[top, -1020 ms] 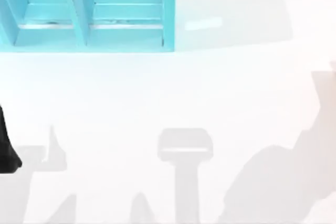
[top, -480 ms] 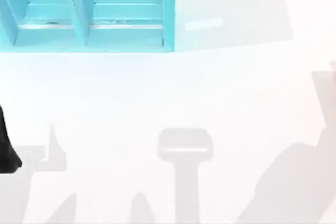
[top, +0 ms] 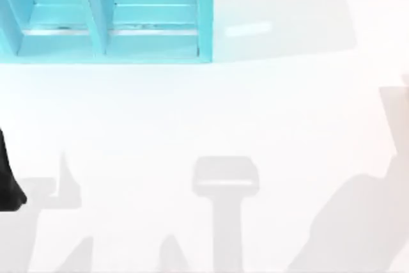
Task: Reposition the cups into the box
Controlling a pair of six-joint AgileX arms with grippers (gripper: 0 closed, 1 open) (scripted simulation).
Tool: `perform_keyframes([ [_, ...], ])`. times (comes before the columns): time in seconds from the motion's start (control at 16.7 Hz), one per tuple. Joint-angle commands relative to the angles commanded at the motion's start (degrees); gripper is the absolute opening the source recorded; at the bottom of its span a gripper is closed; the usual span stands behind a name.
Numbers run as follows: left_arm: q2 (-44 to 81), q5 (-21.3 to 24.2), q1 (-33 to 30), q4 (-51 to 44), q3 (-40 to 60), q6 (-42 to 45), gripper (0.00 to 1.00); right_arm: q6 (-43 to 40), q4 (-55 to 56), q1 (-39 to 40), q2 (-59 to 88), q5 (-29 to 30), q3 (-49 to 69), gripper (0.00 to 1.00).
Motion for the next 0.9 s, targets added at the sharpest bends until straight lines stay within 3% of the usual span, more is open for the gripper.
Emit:
perform_keyframes([
  [0.36, 0.0, 0.0, 0.0, 0.0, 0.0, 0.0, 1.0, 0.0, 0.0, 0.0, 0.0, 0.0, 0.0, 0.98],
  [0.9, 0.0, 0.0, 0.0, 0.0, 0.0, 0.0, 1.0, 0.0, -0.01, -0.13, 0.02, 0.0, 0.01, 1.0],
])
